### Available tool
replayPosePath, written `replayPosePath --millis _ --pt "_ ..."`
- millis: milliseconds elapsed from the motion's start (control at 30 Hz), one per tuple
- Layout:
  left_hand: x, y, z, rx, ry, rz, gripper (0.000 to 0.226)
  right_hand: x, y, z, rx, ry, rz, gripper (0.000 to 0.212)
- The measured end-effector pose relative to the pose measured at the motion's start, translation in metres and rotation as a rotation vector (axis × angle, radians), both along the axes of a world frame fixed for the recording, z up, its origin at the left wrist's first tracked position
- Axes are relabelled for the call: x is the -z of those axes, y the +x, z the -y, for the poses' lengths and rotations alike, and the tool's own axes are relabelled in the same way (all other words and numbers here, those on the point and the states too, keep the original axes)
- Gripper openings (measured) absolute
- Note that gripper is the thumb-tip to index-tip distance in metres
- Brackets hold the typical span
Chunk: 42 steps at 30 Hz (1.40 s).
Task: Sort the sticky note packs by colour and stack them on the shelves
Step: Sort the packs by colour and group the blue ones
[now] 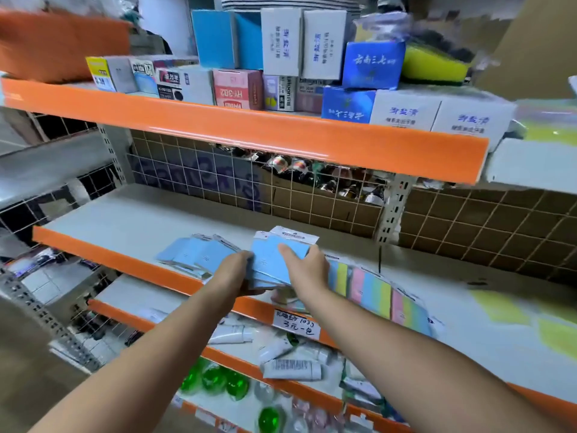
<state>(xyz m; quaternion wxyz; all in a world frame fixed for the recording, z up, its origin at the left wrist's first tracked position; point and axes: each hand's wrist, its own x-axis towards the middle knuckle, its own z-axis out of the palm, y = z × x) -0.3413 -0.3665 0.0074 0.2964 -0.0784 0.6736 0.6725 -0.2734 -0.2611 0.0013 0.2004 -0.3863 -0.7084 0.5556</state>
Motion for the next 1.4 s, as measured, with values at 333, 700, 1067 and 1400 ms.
replayPosePath --millis 333,700,1067,1400 --pt "0.006 -0.089 0.063 0.175 -0.035 -0.036 0.017 0.009 -0.076 0.065 0.150 -0.106 0.052 0.040" --pt "0.009 -0.171 0.103 0.223 -0.133 -0.189 0.006 0.007 -0.131 0.107 0.275 -0.250 0.014 0.072" --pt "0.041 -0.235 0.118 0.212 -0.286 -0.219 0.015 0.019 -0.154 0.112 0.339 -0.266 0.044 0.066" --pt "0.072 -0.253 0.121 0.383 -0.525 -0.292 0.020 0.022 -0.164 0.107 0.267 -0.052 0.350 0.075"
